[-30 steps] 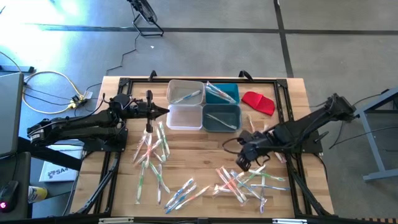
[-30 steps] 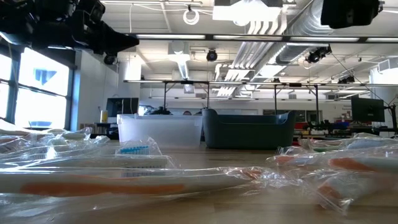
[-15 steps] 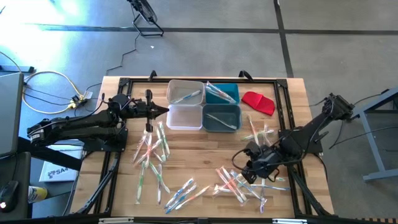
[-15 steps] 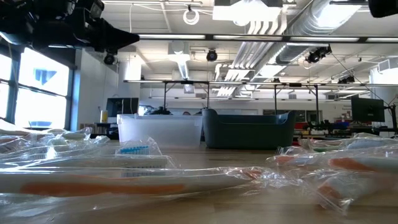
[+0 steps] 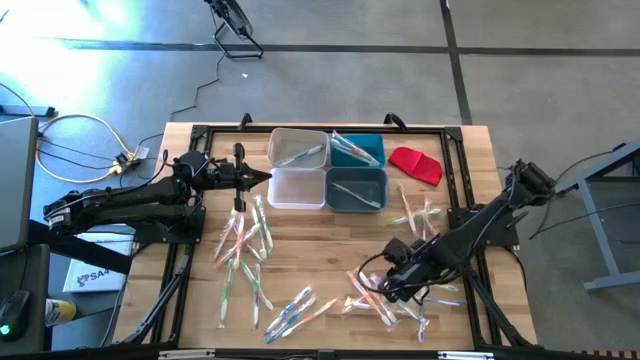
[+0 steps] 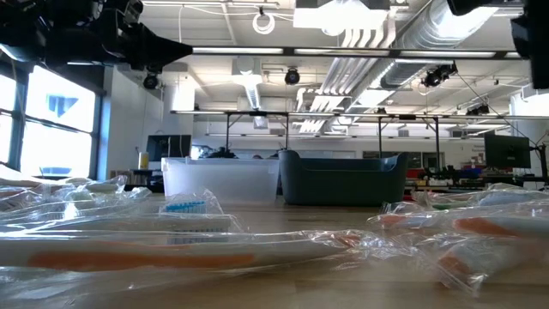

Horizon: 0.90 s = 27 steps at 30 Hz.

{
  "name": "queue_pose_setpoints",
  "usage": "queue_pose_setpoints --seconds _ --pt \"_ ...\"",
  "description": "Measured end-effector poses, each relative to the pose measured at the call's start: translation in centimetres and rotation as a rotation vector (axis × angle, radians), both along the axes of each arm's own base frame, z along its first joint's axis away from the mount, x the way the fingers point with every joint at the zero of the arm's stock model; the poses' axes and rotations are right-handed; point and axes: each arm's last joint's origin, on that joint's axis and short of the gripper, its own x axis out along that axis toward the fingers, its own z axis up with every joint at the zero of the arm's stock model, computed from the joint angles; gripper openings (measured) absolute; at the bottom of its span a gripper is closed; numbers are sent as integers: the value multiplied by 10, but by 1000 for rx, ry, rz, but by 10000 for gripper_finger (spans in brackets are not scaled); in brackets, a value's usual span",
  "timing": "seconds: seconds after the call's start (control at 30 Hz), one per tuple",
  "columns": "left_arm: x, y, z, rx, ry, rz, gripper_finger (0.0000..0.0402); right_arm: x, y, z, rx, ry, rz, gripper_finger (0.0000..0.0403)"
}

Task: Pick & Place Toothbrushes
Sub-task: Put the blue toothbrush into the white bin

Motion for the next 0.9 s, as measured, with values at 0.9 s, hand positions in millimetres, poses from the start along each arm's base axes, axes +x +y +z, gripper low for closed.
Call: queue_pose_setpoints --seconds 0.9 --pt "0 0 0 1 -1 -4 1 22 32 -61 83 166 75 120"
